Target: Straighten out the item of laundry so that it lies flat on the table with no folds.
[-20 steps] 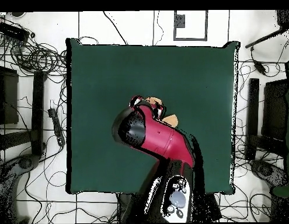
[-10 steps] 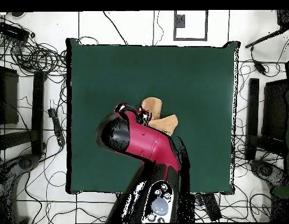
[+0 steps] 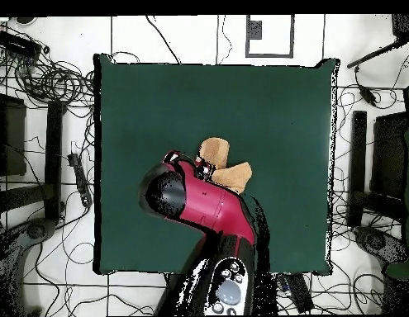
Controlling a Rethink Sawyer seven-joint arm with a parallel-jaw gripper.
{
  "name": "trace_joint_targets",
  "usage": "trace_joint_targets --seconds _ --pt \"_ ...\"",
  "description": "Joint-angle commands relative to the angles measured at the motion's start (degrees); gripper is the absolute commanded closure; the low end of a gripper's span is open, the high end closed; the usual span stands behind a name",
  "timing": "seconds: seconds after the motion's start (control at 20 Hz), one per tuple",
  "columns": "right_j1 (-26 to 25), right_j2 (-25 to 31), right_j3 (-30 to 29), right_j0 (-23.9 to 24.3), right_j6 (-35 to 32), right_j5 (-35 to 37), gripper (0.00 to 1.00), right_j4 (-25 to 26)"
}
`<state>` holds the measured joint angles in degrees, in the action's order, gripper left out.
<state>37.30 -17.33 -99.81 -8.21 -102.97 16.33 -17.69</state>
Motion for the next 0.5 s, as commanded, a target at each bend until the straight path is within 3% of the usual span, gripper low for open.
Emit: trace_joint_targets --seconds 0.05,0.5 --pt "-7.3 8.8 -4.2 2.3 -5.9 -3.1 0.0 3.5" --pt "-9.7 8.3 -4.4 1.4 -8.9 -6.3 0.0 4.2"
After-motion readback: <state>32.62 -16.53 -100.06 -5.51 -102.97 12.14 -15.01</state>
